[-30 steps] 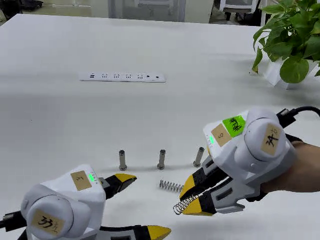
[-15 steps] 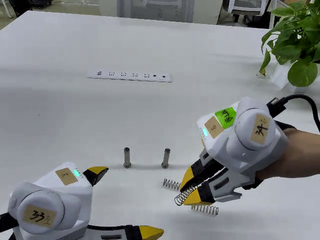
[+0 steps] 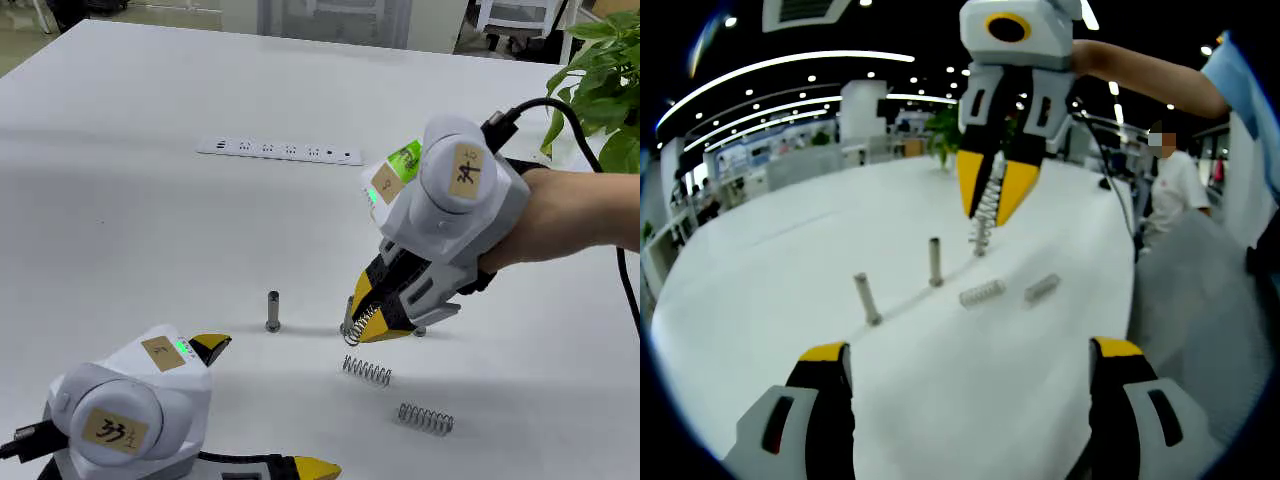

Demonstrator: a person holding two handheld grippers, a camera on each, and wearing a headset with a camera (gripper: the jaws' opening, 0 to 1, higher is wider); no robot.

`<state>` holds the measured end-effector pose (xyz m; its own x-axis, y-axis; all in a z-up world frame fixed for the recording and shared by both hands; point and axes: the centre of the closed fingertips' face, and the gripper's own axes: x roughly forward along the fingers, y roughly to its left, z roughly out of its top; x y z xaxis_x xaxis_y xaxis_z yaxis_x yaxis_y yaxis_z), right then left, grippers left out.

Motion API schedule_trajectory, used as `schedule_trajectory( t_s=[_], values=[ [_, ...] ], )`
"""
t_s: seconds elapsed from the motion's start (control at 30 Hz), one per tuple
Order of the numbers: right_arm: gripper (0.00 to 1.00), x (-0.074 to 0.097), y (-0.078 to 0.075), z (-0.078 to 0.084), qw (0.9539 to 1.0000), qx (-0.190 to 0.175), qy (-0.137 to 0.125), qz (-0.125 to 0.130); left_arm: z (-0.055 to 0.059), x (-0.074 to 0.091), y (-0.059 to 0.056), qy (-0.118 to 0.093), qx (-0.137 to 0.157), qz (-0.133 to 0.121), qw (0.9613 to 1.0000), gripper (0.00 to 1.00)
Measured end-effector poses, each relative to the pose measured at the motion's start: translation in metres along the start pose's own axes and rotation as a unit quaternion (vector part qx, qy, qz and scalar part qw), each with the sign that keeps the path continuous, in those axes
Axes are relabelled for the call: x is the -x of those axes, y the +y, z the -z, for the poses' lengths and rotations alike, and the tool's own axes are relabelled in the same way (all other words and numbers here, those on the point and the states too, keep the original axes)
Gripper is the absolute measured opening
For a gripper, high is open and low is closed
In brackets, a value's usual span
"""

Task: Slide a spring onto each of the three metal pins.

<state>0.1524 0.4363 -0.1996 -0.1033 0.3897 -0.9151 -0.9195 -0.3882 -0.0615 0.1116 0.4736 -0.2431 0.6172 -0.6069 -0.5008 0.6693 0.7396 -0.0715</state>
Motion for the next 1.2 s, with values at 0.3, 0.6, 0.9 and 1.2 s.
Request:
schedule_trajectory(
  t_s=[0.3, 0.6, 0.9, 1.2],
  values=[
    [0.12, -0.001, -0.022, -0.009, 0.9977, 0.052, 0.044, -0.009, 0.002, 0.003, -0.004, 0.01, -0.015, 0.0, 0.9998, 1.0],
    [0.12, -0.004, -0.047, -0.03, 0.994, 0.092, 0.059, -0.011, 0.002, 0.005, 0.0, 0.008, -0.005, -0.006, 0.9999, 1.0],
    [0.13, -0.014, -0.065, -0.043, 0.9884, 0.131, 0.077, -0.007, 0.005, 0.005, -0.001, 0.014, -0.005, -0.003, 0.9999, 1.0],
    [0.13, -0.028, -0.067, -0.043, 0.9858, 0.14, 0.092, -0.016, 0.004, 0.003, -0.002, 0.015, -0.01, 0.0, 0.9998, 1.0]
  ],
)
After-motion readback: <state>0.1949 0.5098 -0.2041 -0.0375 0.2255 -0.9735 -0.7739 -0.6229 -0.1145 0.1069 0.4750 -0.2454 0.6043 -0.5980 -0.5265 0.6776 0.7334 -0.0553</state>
